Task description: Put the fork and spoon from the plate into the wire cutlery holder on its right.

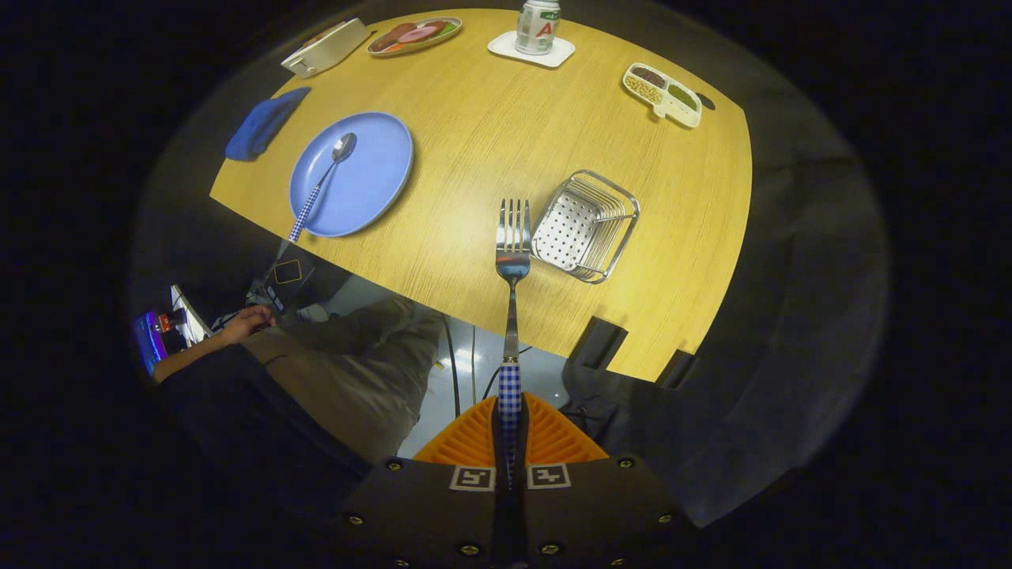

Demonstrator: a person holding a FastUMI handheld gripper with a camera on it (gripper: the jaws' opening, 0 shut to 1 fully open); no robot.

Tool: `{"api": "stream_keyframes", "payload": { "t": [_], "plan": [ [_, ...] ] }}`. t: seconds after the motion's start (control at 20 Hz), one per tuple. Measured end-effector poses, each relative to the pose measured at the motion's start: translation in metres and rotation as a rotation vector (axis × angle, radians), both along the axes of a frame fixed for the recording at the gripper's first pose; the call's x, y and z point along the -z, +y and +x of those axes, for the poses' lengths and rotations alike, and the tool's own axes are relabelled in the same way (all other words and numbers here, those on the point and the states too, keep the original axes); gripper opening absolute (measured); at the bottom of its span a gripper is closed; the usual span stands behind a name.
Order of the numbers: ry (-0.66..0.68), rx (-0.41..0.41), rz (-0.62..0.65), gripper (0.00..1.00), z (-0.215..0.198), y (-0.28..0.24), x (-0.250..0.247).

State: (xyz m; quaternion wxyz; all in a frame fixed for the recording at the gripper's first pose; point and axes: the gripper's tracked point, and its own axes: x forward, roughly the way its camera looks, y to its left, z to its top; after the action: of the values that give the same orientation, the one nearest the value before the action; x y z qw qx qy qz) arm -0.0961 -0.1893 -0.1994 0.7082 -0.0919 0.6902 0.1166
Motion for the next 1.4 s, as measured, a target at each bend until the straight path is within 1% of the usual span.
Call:
{"api": "stream_keyframes", "payload": {
  "t": [0.35, 0.8, 1.2, 1.4],
  "plan": [
    [0.067, 0.001, -0.057, 0.00, 0.014, -0.038, 0.004],
    [0.188, -0.034, -0.065, 0.00, 0.041, -0.048, 0.021],
    [0.340, -0.027, -0.011, 0.00, 0.057, -0.038, 0.036],
    [0.391, -0.039, -0.037, 0.01, 0.069, -0.040, 0.046]
  ]
}}
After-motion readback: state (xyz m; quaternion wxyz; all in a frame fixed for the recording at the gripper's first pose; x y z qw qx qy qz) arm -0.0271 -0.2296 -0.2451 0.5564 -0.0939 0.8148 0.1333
